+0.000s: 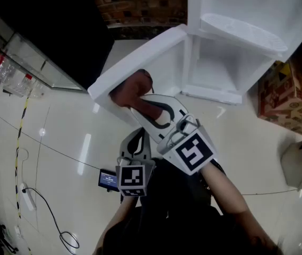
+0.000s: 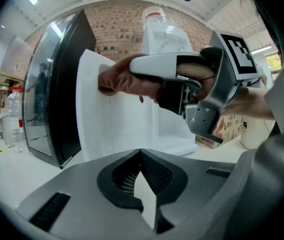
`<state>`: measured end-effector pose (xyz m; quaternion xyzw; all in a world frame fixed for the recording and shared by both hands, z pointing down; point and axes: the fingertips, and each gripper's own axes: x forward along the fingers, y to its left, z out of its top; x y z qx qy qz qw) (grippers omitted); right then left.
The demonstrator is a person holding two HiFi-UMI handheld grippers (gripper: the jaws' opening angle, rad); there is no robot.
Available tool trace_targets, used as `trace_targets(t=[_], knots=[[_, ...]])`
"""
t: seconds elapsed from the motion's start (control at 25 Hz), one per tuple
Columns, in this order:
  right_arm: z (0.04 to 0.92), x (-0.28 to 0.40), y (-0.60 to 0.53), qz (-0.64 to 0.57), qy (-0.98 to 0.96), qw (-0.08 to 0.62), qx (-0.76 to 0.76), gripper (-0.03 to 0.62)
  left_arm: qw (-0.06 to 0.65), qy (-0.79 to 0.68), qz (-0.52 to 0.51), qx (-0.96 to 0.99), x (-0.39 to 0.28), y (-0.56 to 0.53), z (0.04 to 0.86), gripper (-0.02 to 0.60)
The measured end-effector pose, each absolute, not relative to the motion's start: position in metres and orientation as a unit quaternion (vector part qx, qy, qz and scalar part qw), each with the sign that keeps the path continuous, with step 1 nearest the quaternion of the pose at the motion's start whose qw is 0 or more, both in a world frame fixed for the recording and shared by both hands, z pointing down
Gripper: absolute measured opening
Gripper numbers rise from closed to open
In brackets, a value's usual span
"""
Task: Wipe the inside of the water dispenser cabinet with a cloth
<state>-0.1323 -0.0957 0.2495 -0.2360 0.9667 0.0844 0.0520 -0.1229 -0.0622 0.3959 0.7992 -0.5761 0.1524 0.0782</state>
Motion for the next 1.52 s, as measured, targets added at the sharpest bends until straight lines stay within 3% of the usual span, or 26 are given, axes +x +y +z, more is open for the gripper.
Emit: trace_targets(t=[0.24,0.72,1.0,1.24,1.52], knots=[[0.266,-0.144,-0.132,0.100,0.962,0.026,-0.254,0.075,0.089,-0.577,0.152,0.798,-0.137,-0.061,0.402,-0.014],[0.283,-0.005,-0.242,0.087,0.901,-0.014,-0.425,0.075,0.089,-0.570,0.154,0.802,-0.131,-0.064,0.406,-0.014],[0.273,-0.072,-0.164,0.126,0.940,0.012,-0.317,0.075,0.092,-0.571,0.157,0.800,-0.132,-0.064,0.407,-0.014],[0.311,-0.145,-0.104,0.110,0.969,-0.037,-0.219,0.075,0.090,-0.572,0.156,0.800,-0.132,-0.062,0.409,-0.014],[0.327,-0.145,-0.145,0.108,0.962,-0.047,-0.248,0.075,0.099,-0.572,0.154,0.799,-0.134,-0.061,0.410,-0.014]])
